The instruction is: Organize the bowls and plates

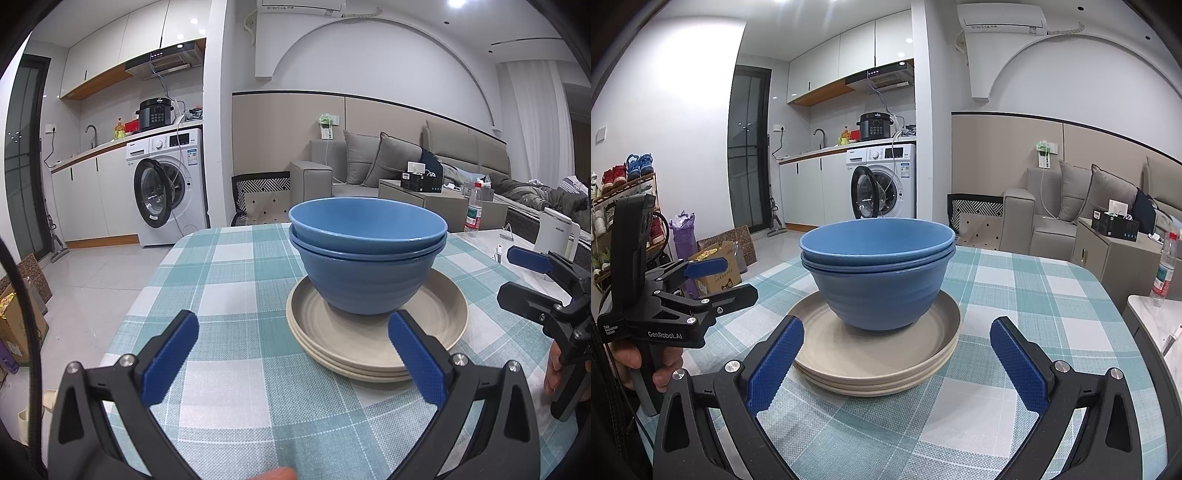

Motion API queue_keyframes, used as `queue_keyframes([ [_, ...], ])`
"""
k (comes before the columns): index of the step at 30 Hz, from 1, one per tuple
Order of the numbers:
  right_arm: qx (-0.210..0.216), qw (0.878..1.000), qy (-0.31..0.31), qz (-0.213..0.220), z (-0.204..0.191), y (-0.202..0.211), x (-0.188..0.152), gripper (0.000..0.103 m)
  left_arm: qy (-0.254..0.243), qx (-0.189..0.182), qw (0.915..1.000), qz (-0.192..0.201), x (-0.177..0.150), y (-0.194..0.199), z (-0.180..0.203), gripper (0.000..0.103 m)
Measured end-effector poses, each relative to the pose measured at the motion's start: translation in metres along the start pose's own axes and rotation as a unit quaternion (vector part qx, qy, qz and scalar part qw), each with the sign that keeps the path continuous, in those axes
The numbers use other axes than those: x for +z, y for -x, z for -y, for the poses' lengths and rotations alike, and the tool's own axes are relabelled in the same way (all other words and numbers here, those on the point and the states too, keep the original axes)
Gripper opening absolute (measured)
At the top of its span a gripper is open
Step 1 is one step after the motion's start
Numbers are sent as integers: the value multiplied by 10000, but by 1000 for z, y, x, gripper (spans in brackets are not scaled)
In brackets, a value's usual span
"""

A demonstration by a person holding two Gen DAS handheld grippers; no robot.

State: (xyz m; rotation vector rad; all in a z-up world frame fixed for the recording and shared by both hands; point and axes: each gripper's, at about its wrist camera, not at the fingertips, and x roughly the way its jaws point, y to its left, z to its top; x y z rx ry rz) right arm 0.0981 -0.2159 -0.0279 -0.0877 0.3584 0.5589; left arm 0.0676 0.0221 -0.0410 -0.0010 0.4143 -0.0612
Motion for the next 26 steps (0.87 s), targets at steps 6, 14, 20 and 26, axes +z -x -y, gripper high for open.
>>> queue_keyframes([
  [6,4,10000,4,0,0,0,0,103,2,2,10000,-4,0,0,0,103],
  [14,17,10000,10,-7,0,-1,0,103,12,21,10000,5,-1,0,-1,103],
  [20,9,10000,14,-12,1,-3,0,103,12,24,10000,6,-1,0,-1,103],
  [26,24,10000,-10,-25,2,-3,-1,103,-3,31,10000,-6,-1,-1,0,103],
])
